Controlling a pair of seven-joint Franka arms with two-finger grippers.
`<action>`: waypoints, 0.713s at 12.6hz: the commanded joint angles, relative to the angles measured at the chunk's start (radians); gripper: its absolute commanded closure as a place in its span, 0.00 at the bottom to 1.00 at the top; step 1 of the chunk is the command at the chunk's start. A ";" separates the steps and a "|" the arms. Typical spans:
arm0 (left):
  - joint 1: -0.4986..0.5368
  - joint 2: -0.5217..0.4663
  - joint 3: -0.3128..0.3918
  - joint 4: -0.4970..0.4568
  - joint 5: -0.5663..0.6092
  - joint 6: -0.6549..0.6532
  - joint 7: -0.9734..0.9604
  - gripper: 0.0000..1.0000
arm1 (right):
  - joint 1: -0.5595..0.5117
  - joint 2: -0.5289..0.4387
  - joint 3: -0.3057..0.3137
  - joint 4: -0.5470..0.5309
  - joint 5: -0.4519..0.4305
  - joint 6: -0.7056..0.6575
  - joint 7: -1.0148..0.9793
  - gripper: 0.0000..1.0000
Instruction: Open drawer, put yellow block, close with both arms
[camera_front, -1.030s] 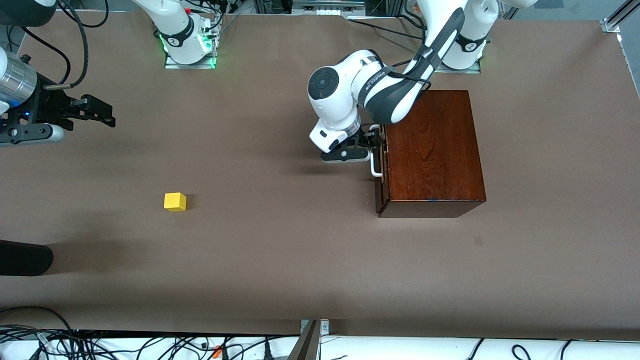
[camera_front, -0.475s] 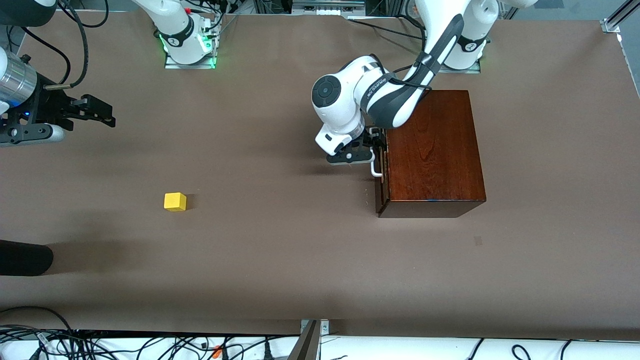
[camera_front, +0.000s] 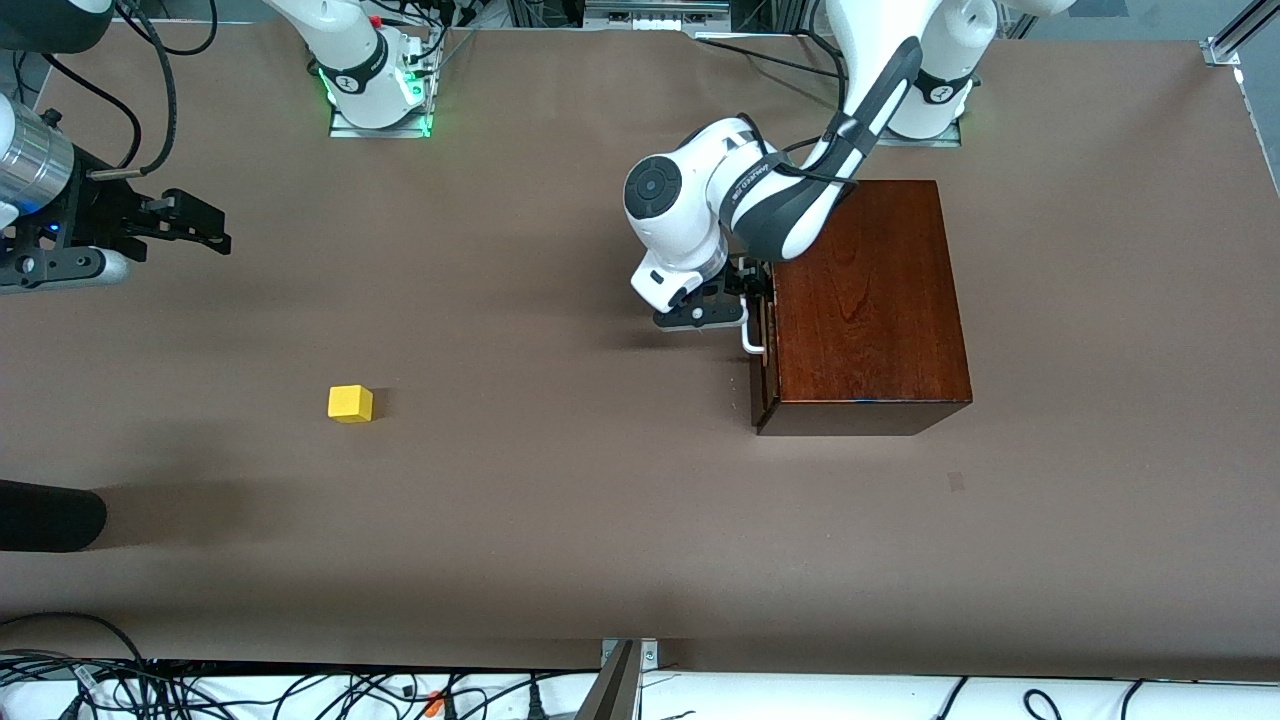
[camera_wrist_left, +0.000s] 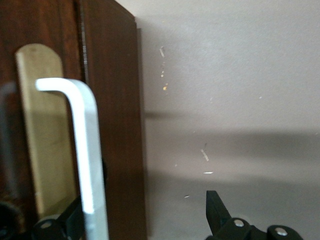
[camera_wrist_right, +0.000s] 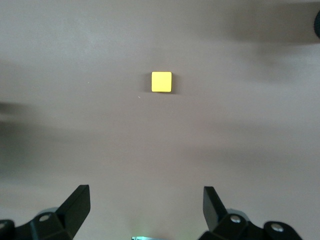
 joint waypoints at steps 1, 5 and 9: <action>-0.009 0.006 -0.002 0.000 0.027 0.026 -0.040 0.00 | -0.008 0.008 0.003 0.024 0.019 -0.008 0.003 0.00; -0.013 0.004 -0.003 0.007 0.013 0.062 -0.049 0.00 | -0.006 0.008 0.006 0.024 0.019 -0.008 0.001 0.00; -0.024 0.007 -0.008 0.010 0.007 0.137 -0.117 0.00 | -0.006 0.008 0.008 0.024 0.019 -0.008 0.001 0.00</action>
